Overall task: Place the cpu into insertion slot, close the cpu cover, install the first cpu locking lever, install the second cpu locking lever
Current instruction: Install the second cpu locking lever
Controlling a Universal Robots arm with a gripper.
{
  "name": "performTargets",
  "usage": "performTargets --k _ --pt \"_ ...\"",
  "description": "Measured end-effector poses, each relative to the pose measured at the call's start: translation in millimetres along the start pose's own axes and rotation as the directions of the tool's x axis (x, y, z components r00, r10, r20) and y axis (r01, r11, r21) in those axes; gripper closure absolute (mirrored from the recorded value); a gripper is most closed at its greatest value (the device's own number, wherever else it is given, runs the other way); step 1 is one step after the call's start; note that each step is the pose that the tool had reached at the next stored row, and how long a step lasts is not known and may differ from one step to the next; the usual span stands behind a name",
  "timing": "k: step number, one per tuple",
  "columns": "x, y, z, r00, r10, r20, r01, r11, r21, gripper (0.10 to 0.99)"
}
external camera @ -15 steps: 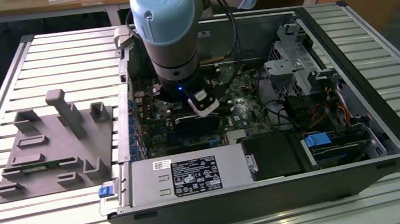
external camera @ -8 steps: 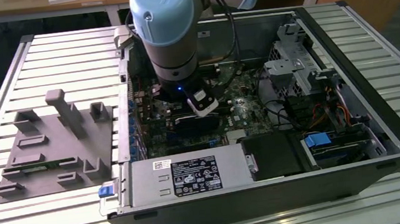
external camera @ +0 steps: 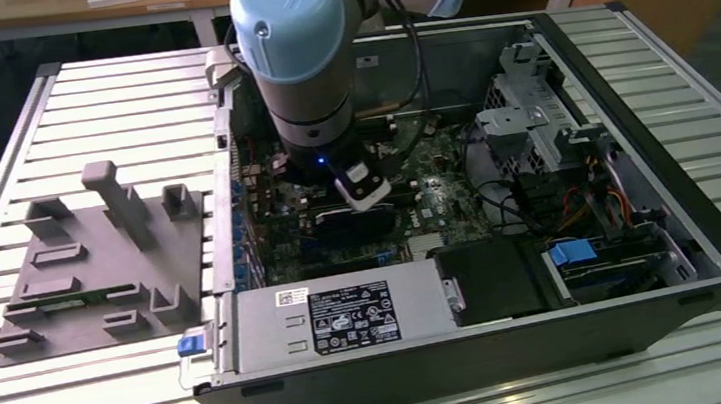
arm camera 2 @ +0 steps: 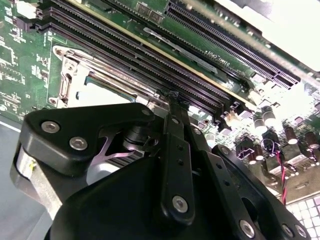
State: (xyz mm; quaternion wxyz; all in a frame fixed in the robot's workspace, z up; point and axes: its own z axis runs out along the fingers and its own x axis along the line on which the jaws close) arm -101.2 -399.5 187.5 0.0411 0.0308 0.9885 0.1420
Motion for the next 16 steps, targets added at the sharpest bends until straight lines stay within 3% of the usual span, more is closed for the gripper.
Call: performTargets --k 10,16 --pt "0.5 0.9 1.6 1.0000 -0.001 0.0005 0.001 0.9999 0.011 0.984" --pt "0.0 2.9 -5.1 1.0000 -0.001 0.0006 0.001 0.9999 0.011 0.984"
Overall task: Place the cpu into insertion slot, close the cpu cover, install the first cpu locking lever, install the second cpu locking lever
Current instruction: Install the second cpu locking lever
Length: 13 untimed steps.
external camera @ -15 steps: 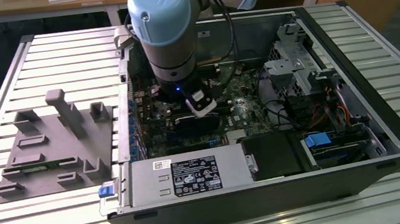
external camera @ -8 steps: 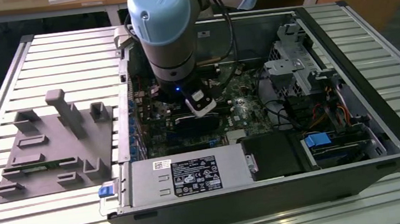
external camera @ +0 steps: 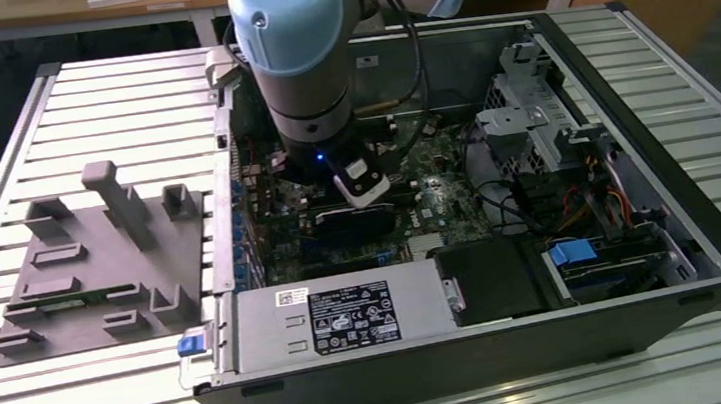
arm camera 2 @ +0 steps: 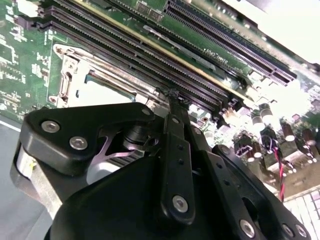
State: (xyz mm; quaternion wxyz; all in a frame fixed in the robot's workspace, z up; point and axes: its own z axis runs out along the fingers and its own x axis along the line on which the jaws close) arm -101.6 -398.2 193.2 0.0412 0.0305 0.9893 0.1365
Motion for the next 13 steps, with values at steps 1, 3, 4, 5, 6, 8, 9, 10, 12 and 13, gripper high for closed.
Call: performTargets --k 1,3,4,5,6,8,9,10,12,13 --pt "0.0 0.2 -0.7 1.0000 0.000 0.0000 0.000 1.0000 0.000 0.984" --pt "-0.1 0.4 -0.7 1.0000 0.000 0.0002 0.000 1.0000 0.000 0.984" --pt "0.0 0.6 -0.7 1.0000 0.000 0.0002 0.000 1.0000 0.000 0.984" --pt "0.1 1.0 -0.6 1.0000 0.000 0.0002 0.000 1.0000 0.000 0.984" --pt "0.1 1.5 -0.4 1.0000 0.000 0.0003 0.000 1.0000 0.001 0.984" --pt "0.2 2.4 0.3 1.0000 0.000 0.0008 0.000 1.0000 0.002 0.984" --pt "0.2 2.8 0.6 1.0000 -0.001 0.0011 0.001 1.0000 0.004 0.984" --pt "0.3 3.1 1.0 1.0000 -0.001 0.0013 0.001 1.0000 0.008 0.984" --pt "0.5 3.5 1.9 1.0000 -0.002 0.0018 0.002 0.9998 0.019 0.984" --pt "0.6 3.7 2.5 1.0000 -0.002 0.0022 0.002 0.9997 0.024 0.984"
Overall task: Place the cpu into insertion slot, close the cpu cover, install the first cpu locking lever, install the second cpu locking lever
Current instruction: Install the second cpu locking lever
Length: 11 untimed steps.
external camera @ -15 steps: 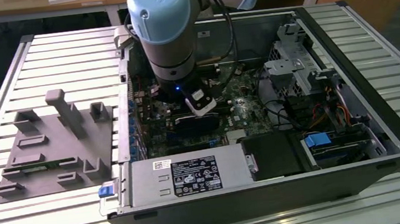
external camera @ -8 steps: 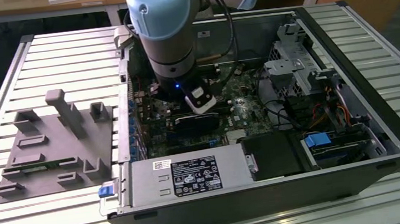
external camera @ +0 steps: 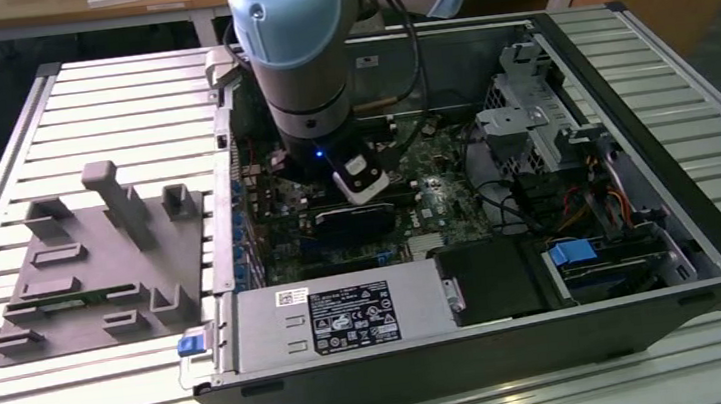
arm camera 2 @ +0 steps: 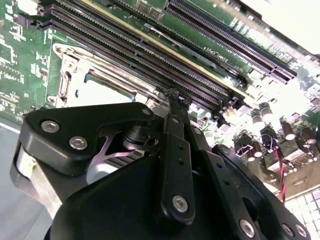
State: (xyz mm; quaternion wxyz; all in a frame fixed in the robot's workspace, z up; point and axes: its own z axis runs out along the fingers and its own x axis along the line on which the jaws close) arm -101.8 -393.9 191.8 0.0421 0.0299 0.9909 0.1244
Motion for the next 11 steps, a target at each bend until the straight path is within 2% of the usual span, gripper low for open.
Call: performTargets --k 4,5,11 --pt "0.5 0.5 1.7 1.0000 -0.003 0.0014 0.003 0.9996 0.029 0.984" --pt "0.5 0.6 1.8 1.0000 -0.003 0.0020 0.003 0.9995 0.032 0.984" --pt "1.8 0.7 1.7 1.0000 -0.004 0.0039 0.004 0.9994 0.033 0.984"
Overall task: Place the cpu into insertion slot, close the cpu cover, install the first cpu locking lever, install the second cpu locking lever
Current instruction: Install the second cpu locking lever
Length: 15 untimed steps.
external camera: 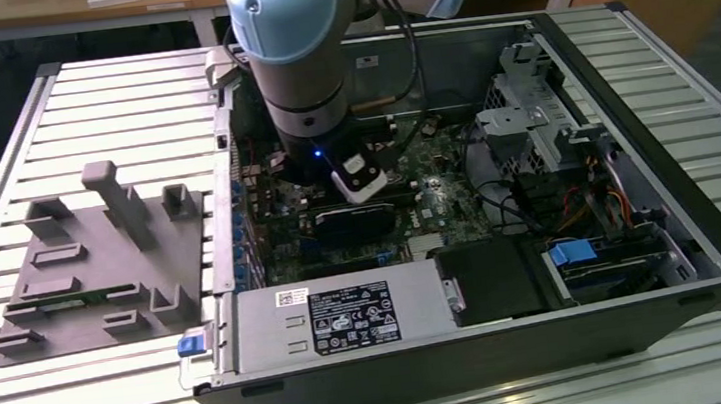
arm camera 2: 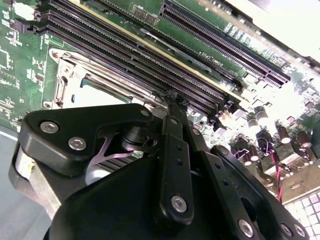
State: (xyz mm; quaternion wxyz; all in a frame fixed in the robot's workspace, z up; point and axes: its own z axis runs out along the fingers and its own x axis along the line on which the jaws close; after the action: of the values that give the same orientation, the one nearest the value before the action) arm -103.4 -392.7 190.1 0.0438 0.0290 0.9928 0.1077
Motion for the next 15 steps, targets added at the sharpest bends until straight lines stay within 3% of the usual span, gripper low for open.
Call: performTargets --k 15 --pt "0.8 7.0 1.4 1.0000 0.000 -0.0005 0.000 1.0000 -0.003 0.984"
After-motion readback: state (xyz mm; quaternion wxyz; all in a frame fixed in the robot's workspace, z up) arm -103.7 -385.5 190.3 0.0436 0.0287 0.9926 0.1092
